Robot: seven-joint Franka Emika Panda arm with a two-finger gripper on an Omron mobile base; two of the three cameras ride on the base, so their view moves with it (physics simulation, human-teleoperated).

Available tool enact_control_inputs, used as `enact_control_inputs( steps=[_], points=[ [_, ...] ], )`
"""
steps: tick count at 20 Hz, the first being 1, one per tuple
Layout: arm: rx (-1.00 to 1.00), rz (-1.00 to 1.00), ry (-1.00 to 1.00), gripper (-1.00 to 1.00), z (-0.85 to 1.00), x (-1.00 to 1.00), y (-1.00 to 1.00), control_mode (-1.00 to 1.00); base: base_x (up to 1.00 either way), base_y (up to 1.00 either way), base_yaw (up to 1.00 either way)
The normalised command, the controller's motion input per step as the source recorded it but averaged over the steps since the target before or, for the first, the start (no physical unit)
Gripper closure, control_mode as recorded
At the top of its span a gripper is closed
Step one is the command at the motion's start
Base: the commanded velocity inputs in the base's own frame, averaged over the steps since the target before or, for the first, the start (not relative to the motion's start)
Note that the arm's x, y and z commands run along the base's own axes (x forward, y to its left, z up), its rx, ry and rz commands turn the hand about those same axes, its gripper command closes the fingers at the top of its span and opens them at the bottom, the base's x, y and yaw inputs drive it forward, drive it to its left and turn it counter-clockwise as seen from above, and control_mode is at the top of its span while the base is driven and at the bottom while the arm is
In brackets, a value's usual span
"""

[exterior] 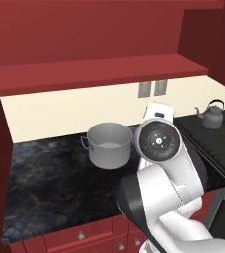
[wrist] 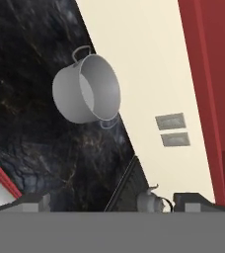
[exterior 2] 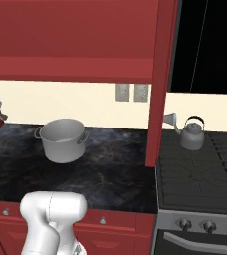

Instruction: Pick the kettle from the cabinet and place it on a stove burner. Then pick the pot from the counter and place it on another stove burner. Finally, turn both burners on.

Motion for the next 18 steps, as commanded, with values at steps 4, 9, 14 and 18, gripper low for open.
enact_control_inputs(
  steps=[4, 9, 14, 18],
  points=[
    [0.00, 0.00, 0.10, -1.00, 0.00, 0.36, 0.04, -1.00, 0.00, 0.00, 0.00],
    [0.00, 0.00, 0.10, -1.00, 0.00, 0.31, 0.02, -1.00, 0.00, 0.00, 0.00],
    [0.00, 0.00, 0.16, -1.00, -0.05, 0.33, 0.05, -1.00, 0.00, 0.00, 0.00],
    [0.00, 0.00, 0.17, -1.00, -0.18, 0.21, 0.09, -1.00, 0.00, 0.00, 0.00]
  ],
)
